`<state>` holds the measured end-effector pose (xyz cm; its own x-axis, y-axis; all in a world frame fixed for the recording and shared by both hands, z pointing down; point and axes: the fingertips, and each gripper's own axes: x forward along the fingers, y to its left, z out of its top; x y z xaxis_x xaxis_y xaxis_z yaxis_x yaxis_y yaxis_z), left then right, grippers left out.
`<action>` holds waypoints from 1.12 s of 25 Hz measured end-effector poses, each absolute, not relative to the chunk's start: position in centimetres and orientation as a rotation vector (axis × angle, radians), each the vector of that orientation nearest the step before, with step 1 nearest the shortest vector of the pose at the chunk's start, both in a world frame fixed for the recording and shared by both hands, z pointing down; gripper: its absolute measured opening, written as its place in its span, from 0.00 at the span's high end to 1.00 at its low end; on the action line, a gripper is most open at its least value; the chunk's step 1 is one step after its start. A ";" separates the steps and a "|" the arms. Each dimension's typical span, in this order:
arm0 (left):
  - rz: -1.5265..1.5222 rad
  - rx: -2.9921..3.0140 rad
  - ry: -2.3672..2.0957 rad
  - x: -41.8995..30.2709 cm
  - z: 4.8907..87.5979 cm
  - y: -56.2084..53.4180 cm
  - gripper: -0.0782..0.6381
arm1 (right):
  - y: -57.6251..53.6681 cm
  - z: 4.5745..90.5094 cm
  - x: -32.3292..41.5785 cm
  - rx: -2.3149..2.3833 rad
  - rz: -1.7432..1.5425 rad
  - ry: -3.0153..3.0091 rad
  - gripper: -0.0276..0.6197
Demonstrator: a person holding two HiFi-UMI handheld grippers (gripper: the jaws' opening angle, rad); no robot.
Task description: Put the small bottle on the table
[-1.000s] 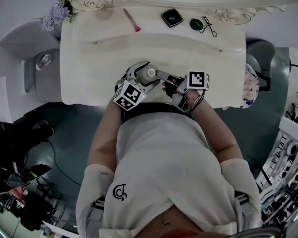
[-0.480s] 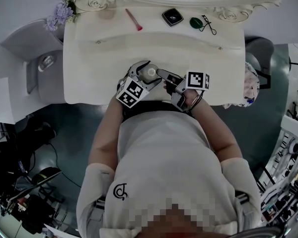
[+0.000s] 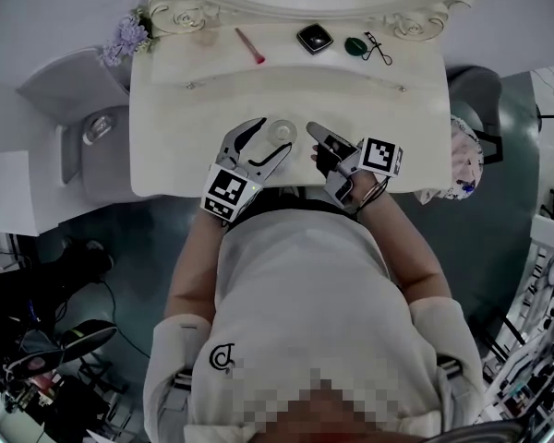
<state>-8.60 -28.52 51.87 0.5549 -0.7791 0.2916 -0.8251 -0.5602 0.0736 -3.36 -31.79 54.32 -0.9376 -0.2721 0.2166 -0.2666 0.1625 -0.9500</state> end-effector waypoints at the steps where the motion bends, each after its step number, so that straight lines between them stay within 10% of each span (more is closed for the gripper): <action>1: 0.339 2.592 -1.387 -8.9 51.1 -28.4 0.54 | -31.8 52.9 -3.5 -0.521 -1.900 2.408 0.95; 7: 0.308 2.581 -1.631 -10.9 46.2 -28.6 0.87 | -31.6 46.3 -3.5 -0.494 -1.476 2.637 0.95; 28: 0.280 2.546 -1.958 -13.1 38.3 -30.4 0.87 | -35.2 37.7 1.5 -1.041 0.177 2.962 0.95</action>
